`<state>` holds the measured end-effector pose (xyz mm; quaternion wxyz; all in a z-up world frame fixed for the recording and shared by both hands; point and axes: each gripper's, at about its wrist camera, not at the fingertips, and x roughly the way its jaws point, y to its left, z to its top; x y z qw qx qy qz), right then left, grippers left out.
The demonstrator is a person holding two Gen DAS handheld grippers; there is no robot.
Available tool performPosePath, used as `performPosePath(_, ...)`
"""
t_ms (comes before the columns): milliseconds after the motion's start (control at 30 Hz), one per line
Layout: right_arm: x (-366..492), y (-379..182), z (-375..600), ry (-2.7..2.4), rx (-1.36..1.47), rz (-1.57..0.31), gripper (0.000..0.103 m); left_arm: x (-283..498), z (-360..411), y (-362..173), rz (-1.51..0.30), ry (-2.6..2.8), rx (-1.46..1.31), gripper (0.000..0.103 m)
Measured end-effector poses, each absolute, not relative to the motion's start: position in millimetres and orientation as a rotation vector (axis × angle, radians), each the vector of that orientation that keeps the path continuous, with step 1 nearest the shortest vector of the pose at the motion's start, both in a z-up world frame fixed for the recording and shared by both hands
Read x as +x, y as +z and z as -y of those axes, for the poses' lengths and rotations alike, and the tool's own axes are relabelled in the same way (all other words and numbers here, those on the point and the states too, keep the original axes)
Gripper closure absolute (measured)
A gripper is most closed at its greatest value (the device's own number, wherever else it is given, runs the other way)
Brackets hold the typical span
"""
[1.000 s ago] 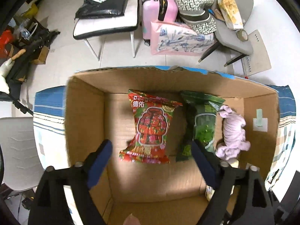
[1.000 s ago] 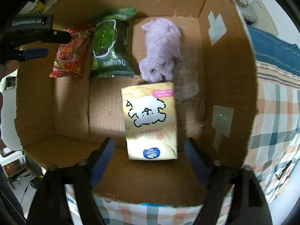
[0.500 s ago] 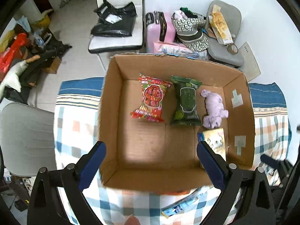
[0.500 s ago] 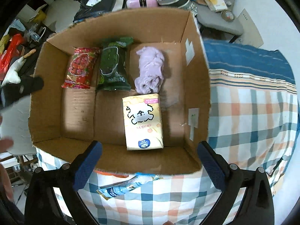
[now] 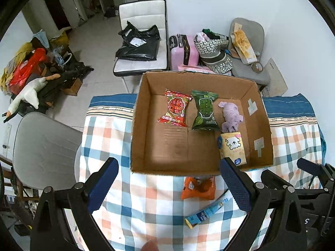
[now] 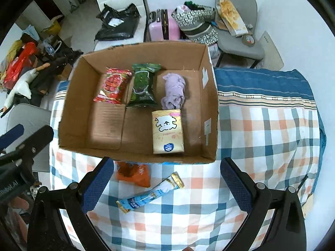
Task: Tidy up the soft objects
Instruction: 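Grasp the orange snack bag with the left tool while the right grasps the blue milk tube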
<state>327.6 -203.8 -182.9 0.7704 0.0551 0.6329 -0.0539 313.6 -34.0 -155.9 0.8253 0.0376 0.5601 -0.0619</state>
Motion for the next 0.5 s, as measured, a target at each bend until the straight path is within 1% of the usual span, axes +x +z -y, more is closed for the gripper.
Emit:
performPosePath(167,305,-175,201,-0.106,0.168,-1.364,0.000,281,13,-174,-1.204,-0.053,0.056,0.004)
performPosePath(233,289,-189,201,-0.105,0.234,-1.391,0.000,267,3,-193,-1.251,-0.019,0.034,0.004)
performPosePath(333,269,-225,203,-0.106,0.332,-1.469,0.000,251,-15,-228,-1.347,0.026,-0.010,0.004)
performPosePath(433,249,-288,206,-0.129,0.490,-1.591,0.000,235,-30,-259,-1.424,0.066,-0.035,0.004)
performPosePath(500,240,-320,205,-0.153,0.568,-1.630,0.003,225,-36,-273,-1.453,0.089,-0.031,0.004)
